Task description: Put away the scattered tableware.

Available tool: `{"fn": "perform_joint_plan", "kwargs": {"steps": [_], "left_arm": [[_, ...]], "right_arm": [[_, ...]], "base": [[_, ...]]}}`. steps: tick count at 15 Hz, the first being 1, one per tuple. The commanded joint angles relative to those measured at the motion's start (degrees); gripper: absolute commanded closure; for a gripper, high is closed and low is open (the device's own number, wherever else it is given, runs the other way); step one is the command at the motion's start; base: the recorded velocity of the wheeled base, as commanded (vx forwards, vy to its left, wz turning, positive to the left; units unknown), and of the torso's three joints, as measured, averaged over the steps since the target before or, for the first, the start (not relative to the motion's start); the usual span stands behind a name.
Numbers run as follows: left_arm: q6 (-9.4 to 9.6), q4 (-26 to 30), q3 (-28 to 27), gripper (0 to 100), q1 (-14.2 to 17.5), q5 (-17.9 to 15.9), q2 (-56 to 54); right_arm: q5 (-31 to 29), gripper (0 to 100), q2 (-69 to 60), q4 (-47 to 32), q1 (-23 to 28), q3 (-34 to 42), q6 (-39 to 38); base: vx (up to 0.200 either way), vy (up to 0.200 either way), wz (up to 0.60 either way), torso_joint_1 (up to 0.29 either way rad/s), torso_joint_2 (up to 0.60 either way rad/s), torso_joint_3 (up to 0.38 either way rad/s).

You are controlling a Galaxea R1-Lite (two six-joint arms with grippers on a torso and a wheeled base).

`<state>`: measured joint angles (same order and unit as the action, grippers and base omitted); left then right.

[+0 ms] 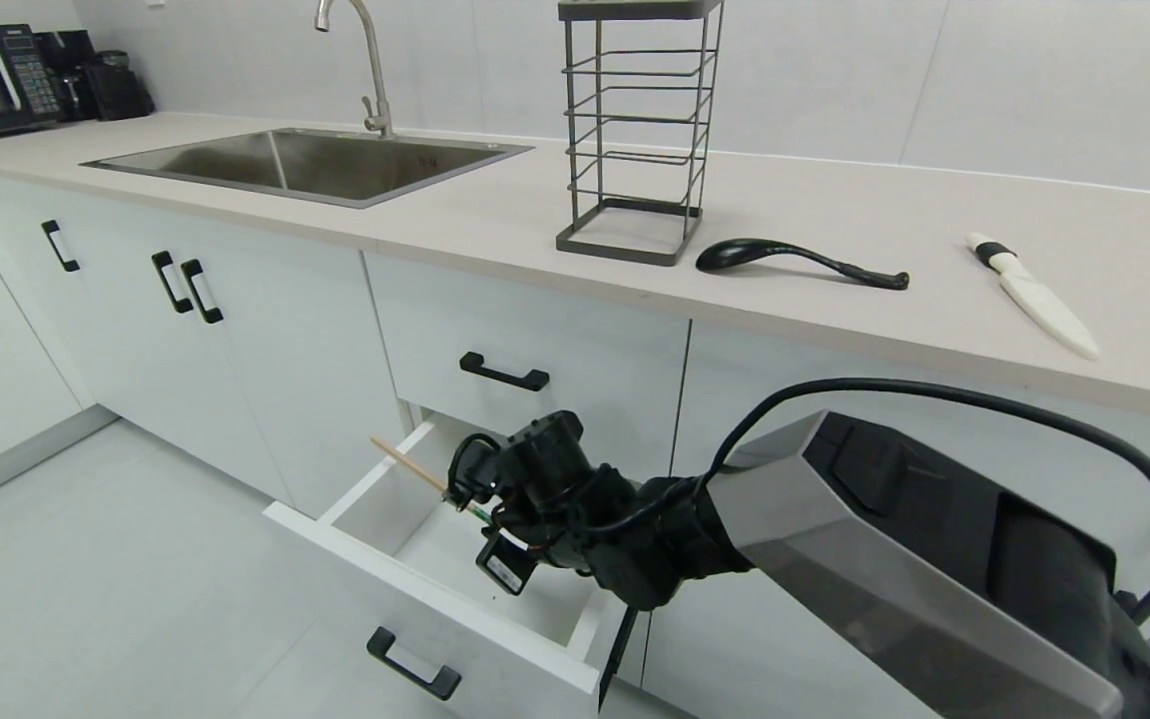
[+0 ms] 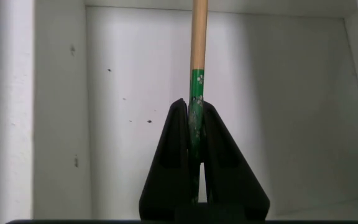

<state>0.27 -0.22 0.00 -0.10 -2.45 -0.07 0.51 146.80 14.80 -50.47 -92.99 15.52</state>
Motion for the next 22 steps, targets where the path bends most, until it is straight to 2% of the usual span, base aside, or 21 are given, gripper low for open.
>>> {"fn": "perform_joint_plan", "kwargs": {"steps": [1,4,8,12,22], "left_arm": [[0.00,0.0,0.0,0,0.0,0.0,0.1],[0.00,0.0,0.0,0,0.0,0.0,0.1],[0.00,0.0,0.0,0,0.0,0.0,0.1],[0.00,0.0,0.0,0,0.0,0.0,0.1],[0.00,0.0,0.0,0,0.0,0.0,0.1]], "right_arm": [[0.0,100,1.3,0.0,-0.2,-1.1,0.0],[-2.3,100,1.4,-1.1,0.6,-1.1,0.0],[-2.4,100,1.3,-1.1,0.8,-1.1,0.0],[-6.0,100,0.7,-6.3,1.3,-0.1,0.1],[-6.0,100,2.8,-6.6,1.8,-1.1,1.8]], "base": [[0.000,0.000,0.00,0.000,0.00,0.000],[0.000,0.000,0.00,0.000,0.00,0.000],[0.000,0.000,0.00,0.000,0.00,0.000],[0.000,0.000,0.00,0.000,0.00,0.000],[0.000,0.000,0.00,0.000,0.00,0.000]]}}
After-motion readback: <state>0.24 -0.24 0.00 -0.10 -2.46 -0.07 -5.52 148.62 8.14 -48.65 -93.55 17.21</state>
